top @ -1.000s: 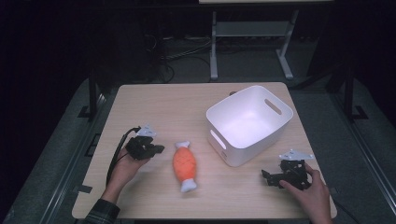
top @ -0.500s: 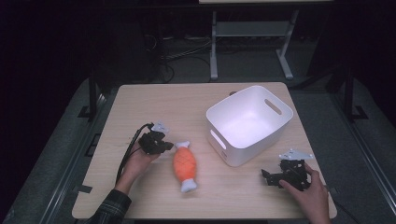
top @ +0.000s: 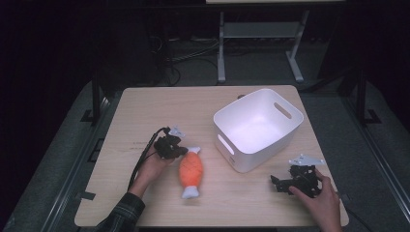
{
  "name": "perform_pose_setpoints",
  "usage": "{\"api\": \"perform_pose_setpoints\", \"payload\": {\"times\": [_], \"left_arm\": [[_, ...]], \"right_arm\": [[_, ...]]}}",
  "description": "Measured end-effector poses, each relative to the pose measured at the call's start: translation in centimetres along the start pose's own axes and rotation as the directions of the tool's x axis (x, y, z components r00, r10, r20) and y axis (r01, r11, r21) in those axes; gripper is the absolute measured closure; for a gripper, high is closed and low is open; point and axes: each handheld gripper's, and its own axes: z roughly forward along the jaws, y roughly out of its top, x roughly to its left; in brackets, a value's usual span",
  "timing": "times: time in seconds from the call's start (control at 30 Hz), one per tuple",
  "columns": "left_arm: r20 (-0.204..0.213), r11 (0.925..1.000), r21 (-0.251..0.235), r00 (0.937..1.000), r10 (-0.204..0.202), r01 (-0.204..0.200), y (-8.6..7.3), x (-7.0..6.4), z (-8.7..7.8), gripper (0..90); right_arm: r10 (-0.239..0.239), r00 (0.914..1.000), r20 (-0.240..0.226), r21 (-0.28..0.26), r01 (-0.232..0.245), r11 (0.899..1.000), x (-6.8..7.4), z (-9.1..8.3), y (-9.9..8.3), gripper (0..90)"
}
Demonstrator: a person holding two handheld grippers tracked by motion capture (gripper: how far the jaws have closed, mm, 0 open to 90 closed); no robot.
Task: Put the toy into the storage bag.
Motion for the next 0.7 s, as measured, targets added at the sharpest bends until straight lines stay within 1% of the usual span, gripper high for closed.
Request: {"api": "perform_pose_setpoints", "payload": {"times": [0.03,0.07,0.17,0.3,0.37,0.47,0.5,0.6,0.67,0.7], "left_arm": [[0.003,1.0,-0.004,1.0,0.004,-0.004,0.3,-0.2,0.1,89.6],[0.003,0.9999,0.0,0.9999,0.017,-0.017,0.5,-0.3,0.2,89.7],[0.016,0.9996,-0.003,0.9994,0.03,-0.03,1.0,-0.6,0.7,89.7],[0.026,0.9994,-0.001,0.999,0.035,-0.035,1.3,-1.0,1.3,89.7],[0.039,0.9993,-0.003,0.9986,0.037,-0.037,1.5,-1.1,1.5,89.7],[0.047,0.9992,-0.006,0.9981,0.04,-0.04,1.7,-1.3,1.6,89.7],[0.055,0.9986,-0.003,0.9971,0.053,-0.053,2.1,-1.6,1.6,89.7],[0.061,0.9979,-0.01,0.9961,0.064,-0.064,2.5,-1.8,1.6,89.7],[0.07,0.9965,-0.017,0.9941,0.083,-0.082,3.1,-2.3,1.7,89.7],[0.074,0.9961,-0.022,0.9935,0.087,-0.085,3.3,-2.4,1.7,89.7]], "right_arm": [[0.0,1.0,0.0,0.0,0.0,1.0,0.0,0.0,0.0,0.1],[0.001,1.0,0.0,0.0,-0.001,1.0,0.0,0.0,0.0,0.2],[0.001,1.0,0.001,0.0,-0.001,1.0,0.0,0.0,0.0,0.2],[0.002,1.0,0.002,0.0,-0.002,1.0,0.0,0.0,0.0,0.2],[0.002,1.0,0.002,0.0,-0.002,1.0,0.0,0.0,0.0,0.1],[0.001,1.0,0.003,-0.001,-0.001,1.0,0.0,0.0,0.0,0.1],[0.001,1.0,0.003,-0.001,-0.001,1.0,0.0,0.0,0.0,0.2],[0.002,1.0,0.004,0.0,-0.002,1.0,0.0,0.0,0.0,0.1],[0.002,1.0,0.005,-0.001,-0.002,1.0,0.0,0.0,0.0,0.1],[0.002,1.0,0.005,0.0,-0.002,1.0,0.0,0.0,0.0,0.1]]}}
